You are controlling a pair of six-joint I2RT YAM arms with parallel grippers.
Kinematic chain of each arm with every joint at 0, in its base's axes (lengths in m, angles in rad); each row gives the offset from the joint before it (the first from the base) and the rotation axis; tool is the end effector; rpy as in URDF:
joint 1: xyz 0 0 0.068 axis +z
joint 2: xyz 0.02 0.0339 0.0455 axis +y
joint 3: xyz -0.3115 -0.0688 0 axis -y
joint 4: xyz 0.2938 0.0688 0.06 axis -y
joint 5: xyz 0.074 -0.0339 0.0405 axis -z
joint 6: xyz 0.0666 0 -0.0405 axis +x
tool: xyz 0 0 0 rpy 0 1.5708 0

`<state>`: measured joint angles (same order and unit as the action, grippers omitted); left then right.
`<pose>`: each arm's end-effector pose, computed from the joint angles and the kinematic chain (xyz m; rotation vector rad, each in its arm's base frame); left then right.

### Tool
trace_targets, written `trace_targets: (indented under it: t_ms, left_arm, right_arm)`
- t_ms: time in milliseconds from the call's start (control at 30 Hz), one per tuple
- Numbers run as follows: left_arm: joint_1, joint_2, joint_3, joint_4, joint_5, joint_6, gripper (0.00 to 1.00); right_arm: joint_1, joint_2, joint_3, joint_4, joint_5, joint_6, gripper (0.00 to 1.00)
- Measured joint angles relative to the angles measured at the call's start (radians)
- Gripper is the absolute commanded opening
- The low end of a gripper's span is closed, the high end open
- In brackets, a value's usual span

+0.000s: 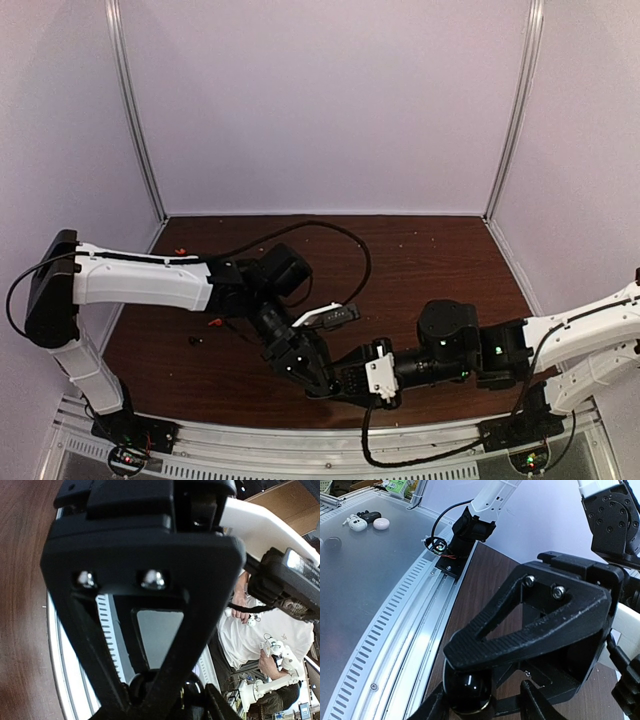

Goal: Insert the wireless bluetooth earbuds into the charging case
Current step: Pass from the left arm to the right

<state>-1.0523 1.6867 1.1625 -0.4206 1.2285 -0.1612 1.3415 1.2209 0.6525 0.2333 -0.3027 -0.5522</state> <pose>0.1422 -0.3758 0.2497 -1.4588 -1.8415 1.7497 0.0541 0.3191 0.2533 -1.7190 0.9751 0.8135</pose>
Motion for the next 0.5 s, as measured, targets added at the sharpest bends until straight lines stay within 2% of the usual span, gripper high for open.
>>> trace_targets:
  t_ms: [133,200,333,400,500]
  left_arm:
    - [-0.003,0.01,0.01,-0.001,0.011,0.004,0.23]
    - [-0.003,0.01,0.012,0.0,0.015,0.007,0.23]
    - [-0.003,0.01,0.015,0.0,0.023,0.012,0.25]
    - [-0.003,0.01,0.015,-0.002,0.032,0.012,0.37]
    - [-0.003,0.01,0.016,-0.008,0.039,0.014,0.62]
  right_arm:
    - [0.007,0.016,0.015,0.007,-0.007,-0.005,0.39]
    - [0.012,0.022,0.018,0.011,-0.011,-0.006,0.32]
    - [0.019,0.027,0.018,0.011,-0.013,-0.013,0.24]
    - [0.021,0.027,0.018,0.014,-0.013,-0.023,0.22]
    - [0.021,0.026,0.018,0.018,-0.013,-0.027,0.2]
